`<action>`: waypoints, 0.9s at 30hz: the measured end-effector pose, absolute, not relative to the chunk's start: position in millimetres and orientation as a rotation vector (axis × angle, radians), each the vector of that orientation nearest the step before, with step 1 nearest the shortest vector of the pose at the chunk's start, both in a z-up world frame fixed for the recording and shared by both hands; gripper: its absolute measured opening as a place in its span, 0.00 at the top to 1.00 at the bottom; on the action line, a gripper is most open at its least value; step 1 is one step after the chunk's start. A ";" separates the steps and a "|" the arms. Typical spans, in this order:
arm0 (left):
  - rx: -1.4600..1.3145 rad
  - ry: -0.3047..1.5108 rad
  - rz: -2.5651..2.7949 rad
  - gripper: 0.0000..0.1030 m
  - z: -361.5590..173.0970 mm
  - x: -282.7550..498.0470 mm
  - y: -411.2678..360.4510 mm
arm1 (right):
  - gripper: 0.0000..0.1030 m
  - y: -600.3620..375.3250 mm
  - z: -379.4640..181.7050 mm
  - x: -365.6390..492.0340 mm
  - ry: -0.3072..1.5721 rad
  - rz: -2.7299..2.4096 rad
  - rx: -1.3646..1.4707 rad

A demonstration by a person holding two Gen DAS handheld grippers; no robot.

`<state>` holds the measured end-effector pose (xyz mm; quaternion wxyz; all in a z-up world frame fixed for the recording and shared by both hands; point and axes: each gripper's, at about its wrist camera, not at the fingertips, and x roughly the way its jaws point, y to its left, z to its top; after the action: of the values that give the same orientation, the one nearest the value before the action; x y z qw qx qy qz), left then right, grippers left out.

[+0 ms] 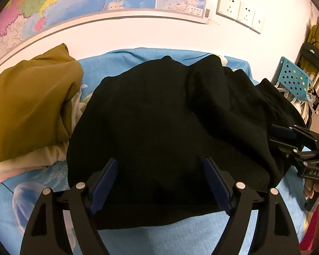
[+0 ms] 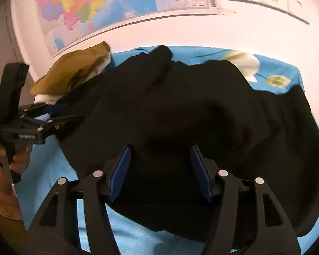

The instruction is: Fold large clothes

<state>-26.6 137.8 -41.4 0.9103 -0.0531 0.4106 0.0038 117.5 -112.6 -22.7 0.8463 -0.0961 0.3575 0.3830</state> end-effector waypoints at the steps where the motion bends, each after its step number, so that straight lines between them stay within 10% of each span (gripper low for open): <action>1: -0.111 0.847 0.008 0.23 -41.2 -27.7 137.8 | 0.44 -113.2 -20.4 115.4 0.747 0.801 -0.215; 27: -0.336 0.873 -0.009 0.17 -58.1 -65.3 181.3 | 0.34 -69.5 -2.7 59.2 0.625 0.933 -0.407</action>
<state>-65.3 181.3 -58.1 0.8925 -0.1621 0.4208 -0.0041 59.2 -69.5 -2.7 0.8269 -0.1914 0.2943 0.4393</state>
